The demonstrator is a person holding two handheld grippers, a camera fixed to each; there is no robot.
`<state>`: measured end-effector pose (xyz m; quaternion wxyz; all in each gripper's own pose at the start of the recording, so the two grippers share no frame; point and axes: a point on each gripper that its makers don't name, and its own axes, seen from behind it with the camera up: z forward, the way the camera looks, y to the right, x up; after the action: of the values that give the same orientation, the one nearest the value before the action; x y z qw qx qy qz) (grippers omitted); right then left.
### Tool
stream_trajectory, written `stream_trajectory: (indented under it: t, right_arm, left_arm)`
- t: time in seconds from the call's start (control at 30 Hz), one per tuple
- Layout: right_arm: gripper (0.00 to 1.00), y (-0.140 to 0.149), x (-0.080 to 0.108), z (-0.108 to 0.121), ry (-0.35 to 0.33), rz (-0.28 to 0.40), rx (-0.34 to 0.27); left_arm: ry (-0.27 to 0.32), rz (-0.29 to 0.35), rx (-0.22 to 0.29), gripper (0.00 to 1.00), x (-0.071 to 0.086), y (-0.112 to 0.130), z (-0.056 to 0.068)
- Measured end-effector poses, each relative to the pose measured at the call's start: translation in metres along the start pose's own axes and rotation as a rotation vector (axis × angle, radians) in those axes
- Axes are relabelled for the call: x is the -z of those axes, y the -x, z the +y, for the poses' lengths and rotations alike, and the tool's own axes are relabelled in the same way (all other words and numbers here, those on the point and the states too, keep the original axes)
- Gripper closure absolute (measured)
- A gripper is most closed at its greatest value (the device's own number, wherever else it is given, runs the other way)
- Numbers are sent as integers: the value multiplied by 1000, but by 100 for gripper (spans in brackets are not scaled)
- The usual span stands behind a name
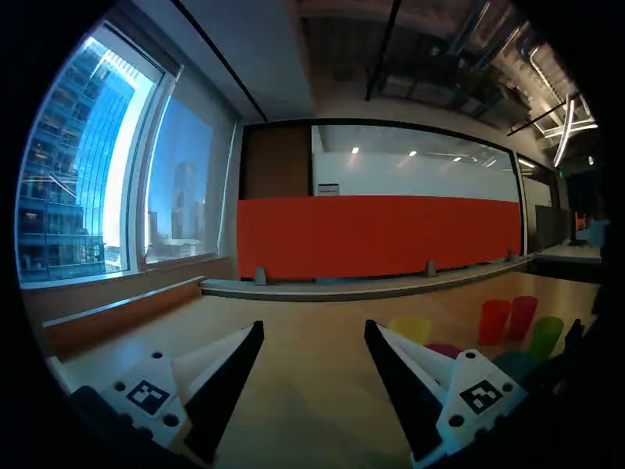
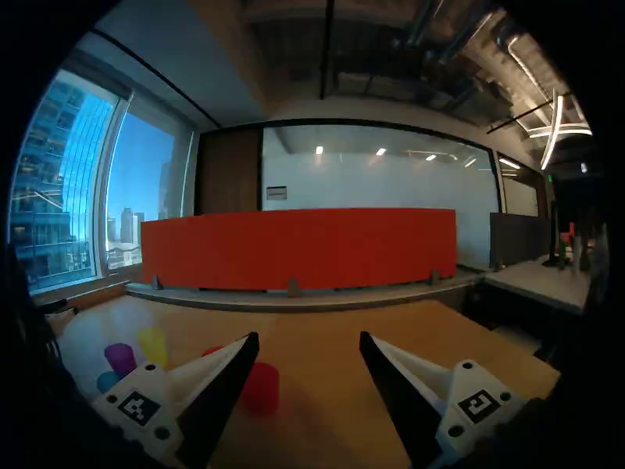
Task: Pour water
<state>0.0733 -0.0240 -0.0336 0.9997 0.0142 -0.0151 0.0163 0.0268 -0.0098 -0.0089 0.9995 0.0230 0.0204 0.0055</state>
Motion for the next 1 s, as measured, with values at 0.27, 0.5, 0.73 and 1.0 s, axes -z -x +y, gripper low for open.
stream_trajectory:
  t: [0.27,0.5,0.73,1.0]
  right_arm:
    - [0,0,-1,-3,-5,-1,-7]
    - [0,2,0,-3,-5,-5,-6]
    - [1,5,2,-3,-6,-4,-16]
    - [0,5,4,-1,-8,-1,-29]
  left_arm:
    - [2,-8,-3,4,-3,11,1]
    - [7,-19,11,4,-5,19,5]
    - [12,-35,16,4,-8,23,5]
    - [17,-38,15,4,-9,24,6]
